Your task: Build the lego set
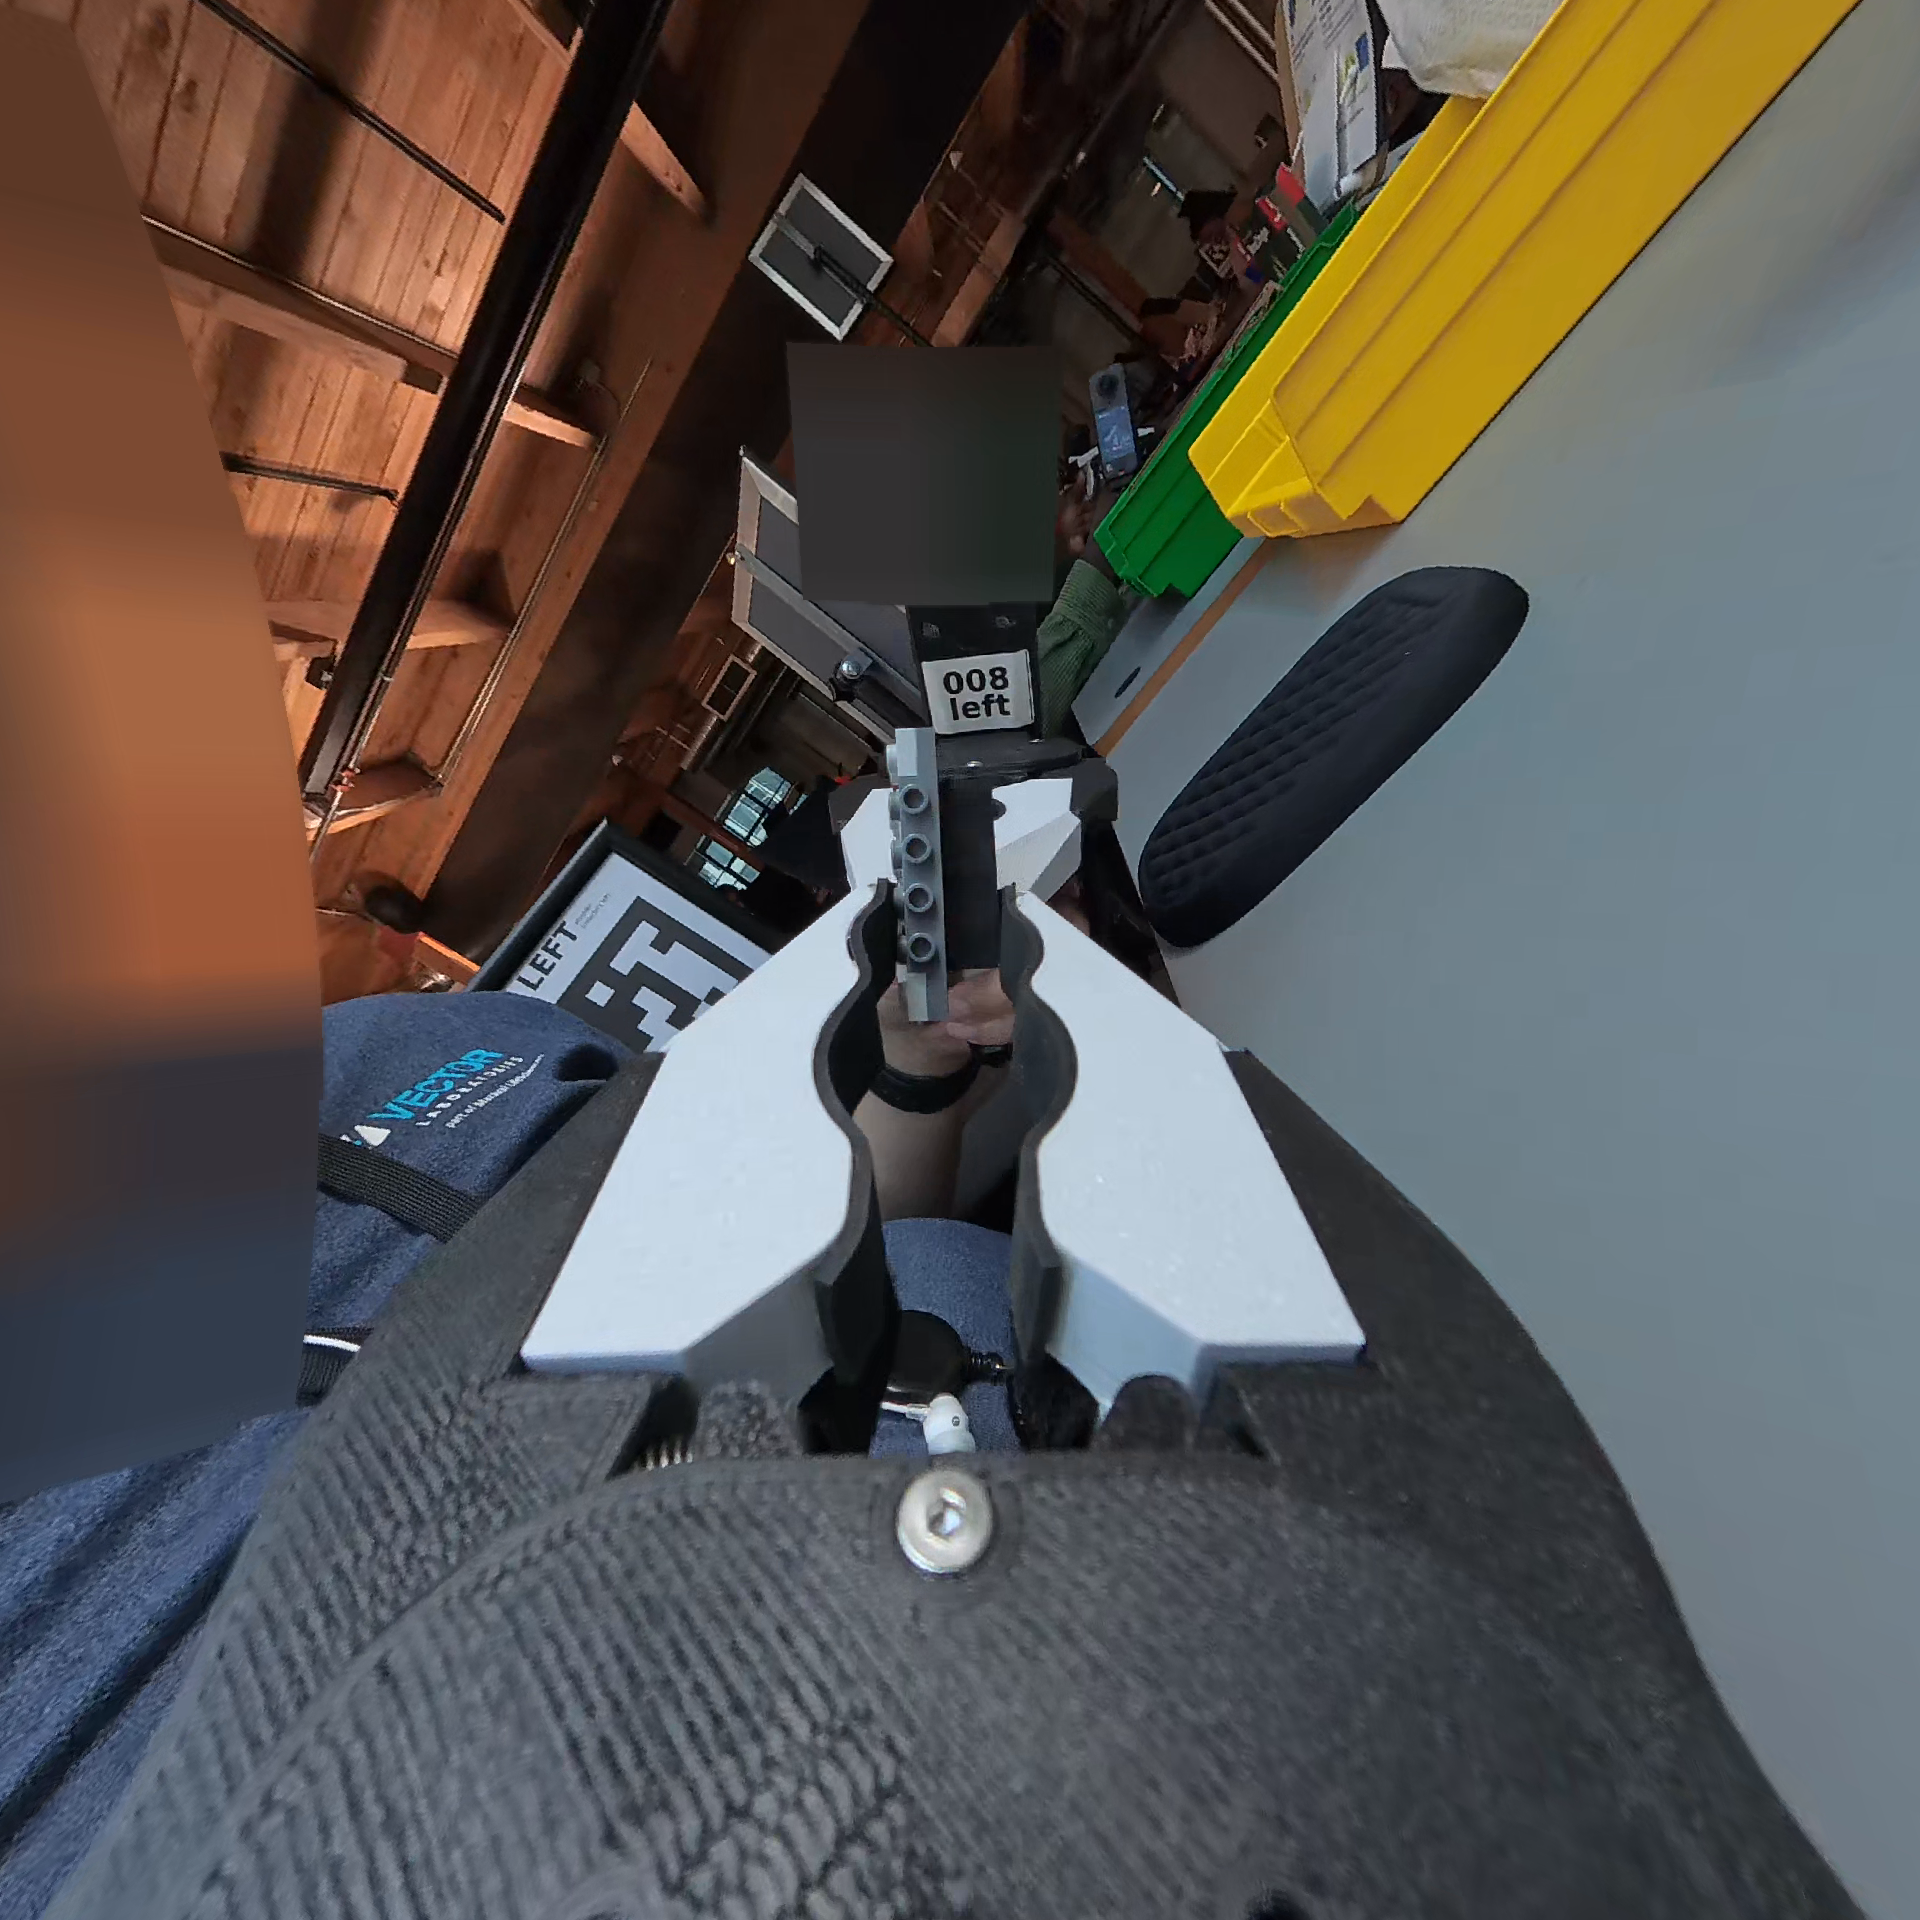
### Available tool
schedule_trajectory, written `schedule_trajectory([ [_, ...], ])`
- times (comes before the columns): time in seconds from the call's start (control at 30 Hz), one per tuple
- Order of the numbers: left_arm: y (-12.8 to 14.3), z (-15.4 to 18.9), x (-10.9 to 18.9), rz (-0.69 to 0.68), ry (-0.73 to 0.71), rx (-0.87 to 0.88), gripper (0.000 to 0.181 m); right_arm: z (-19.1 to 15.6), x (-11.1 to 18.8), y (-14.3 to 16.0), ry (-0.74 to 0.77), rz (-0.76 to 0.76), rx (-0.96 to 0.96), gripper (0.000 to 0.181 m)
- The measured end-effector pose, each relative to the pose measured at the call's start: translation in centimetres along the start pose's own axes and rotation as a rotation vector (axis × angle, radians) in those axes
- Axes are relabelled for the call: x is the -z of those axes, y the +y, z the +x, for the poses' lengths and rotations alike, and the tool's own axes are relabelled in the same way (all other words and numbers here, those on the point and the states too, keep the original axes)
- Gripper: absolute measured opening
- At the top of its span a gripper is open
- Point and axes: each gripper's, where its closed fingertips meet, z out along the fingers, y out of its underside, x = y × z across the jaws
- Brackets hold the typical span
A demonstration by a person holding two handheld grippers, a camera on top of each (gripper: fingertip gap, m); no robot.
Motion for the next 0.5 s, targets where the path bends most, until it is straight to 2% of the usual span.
schedule_trajectory([
  [0.1,-0.3,-0.7,0.0,0.029,-0.004,0.041,0.012,0.5,0.1,-0.2,0.046,0.026,0.043,0.017],
  [0.2,-0.9,-1.8,0.3,0.069,-0.057,0.043,0.031,0.5,0.0,-0.4,0.045,0.064,0.05,0.017],
  [0.27,-1.3,-2.0,0.4,0.084,-0.076,0.034,0.036,0.5,-0.1,-0.4,0.036,0.076,0.048,0.018],
  [0.4,-1.2,-1.5,-0.1,0.075,-0.034,0.03,0.017,0.8,-0.5,0.0,0.048,0.084,0.067,0.018],
  [0.5,-1.1,-1.6,-0.2,0.064,-0.039,0.035,0.017,0.8,-0.5,0.0,0.048,0.068,0.097,0.019],
])
